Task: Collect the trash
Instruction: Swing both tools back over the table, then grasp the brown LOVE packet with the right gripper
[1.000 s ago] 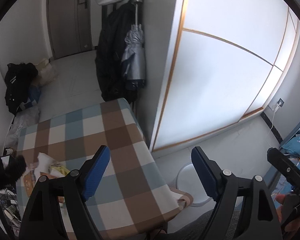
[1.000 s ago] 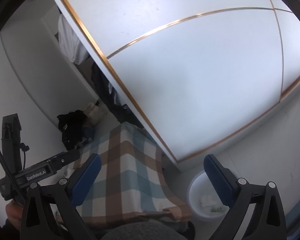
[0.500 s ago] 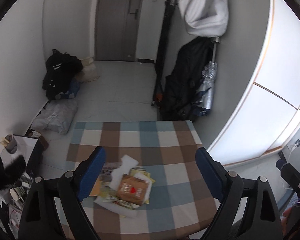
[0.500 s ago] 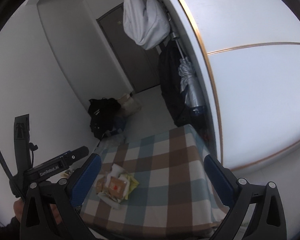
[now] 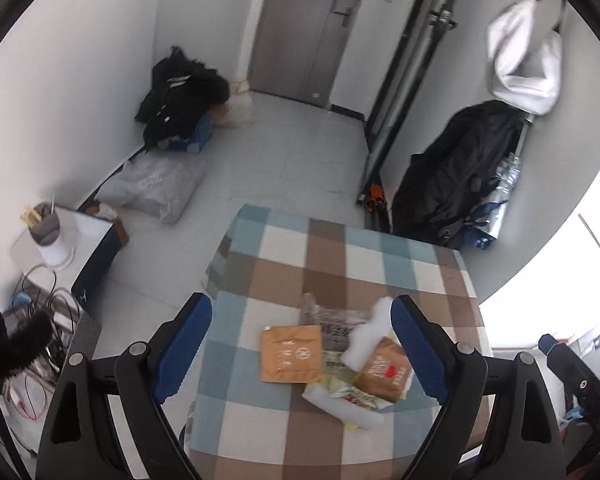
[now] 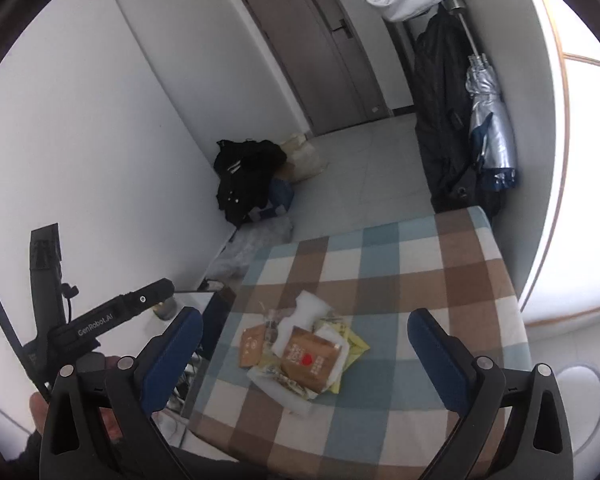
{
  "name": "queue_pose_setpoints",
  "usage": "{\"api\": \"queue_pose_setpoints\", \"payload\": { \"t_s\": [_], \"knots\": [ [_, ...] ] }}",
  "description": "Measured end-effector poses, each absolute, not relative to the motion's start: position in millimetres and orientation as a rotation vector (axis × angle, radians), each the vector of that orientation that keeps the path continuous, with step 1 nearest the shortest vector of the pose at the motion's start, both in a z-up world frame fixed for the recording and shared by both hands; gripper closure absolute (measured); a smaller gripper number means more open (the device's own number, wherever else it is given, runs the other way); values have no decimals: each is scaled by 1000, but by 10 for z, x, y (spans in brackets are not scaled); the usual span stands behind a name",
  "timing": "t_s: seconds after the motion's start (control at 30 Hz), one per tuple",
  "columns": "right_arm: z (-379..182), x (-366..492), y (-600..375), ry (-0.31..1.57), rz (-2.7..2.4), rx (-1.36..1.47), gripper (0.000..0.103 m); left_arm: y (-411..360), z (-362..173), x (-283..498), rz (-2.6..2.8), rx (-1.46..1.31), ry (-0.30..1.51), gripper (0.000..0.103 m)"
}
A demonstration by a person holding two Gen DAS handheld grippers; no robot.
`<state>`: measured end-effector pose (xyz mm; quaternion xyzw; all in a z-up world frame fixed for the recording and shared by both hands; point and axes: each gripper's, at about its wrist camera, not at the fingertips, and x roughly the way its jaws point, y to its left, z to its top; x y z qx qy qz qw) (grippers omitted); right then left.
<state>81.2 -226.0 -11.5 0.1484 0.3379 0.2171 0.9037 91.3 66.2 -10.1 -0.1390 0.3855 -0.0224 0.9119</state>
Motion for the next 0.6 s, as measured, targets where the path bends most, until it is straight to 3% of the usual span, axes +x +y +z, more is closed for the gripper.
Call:
{"api": "queue_pose_setpoints", "payload": {
  "t_s": [0.6],
  "knots": [
    [-865, 1215, -1572, 949, 430, 193, 0, 1246, -392, 978, 9, -493, 881, 14]
  ]
}}
